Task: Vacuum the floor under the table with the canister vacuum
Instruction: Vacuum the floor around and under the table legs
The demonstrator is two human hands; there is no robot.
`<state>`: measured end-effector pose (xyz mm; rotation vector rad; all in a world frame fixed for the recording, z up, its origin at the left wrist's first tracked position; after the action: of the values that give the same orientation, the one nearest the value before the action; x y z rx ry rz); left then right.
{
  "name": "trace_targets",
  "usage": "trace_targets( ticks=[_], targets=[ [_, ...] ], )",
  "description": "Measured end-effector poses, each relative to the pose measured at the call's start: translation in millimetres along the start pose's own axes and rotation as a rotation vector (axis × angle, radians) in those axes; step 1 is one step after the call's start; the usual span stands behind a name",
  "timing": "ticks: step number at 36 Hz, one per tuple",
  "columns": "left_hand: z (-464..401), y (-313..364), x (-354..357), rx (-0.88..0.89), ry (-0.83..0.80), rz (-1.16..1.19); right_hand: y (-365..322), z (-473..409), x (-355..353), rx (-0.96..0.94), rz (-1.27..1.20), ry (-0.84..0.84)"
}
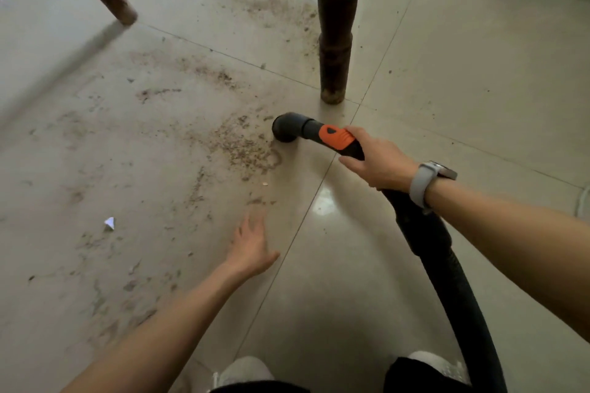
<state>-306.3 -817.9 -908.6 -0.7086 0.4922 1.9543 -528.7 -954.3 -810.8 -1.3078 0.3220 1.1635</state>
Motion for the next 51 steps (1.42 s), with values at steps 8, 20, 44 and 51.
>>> trace_targets(
  ticks=[8, 20, 44, 51],
  targets=[
    [3, -39, 19, -0.114, 0.047, -0.096, 21, 11, 2, 0.108, -0.196, -0.099],
    [1, -44, 27, -0.115, 0.073, -0.101, 12, 31, 26, 0.048, -0.319, -0.171],
    [-1, -52, 30, -0.106, 0.133, -0.051, 11, 62, 32, 0.035, -0.272, -0.248],
    [-1, -64, 26, -0.093, 0.207, 0.053, 0, 78, 50, -0.02, -0.269, -0.34]
  ],
)
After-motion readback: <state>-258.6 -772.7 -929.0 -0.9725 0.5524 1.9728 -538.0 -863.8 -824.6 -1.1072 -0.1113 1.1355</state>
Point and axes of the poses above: each hand's wrist, its own z-axis away from the middle knuckle, its own x-axis out of the palm, y = z × x, the point moved 6 cm from there along -z, towards the middle knuckle, and after that the axes turned 11 degrees about -x, right-handed, at the moved point
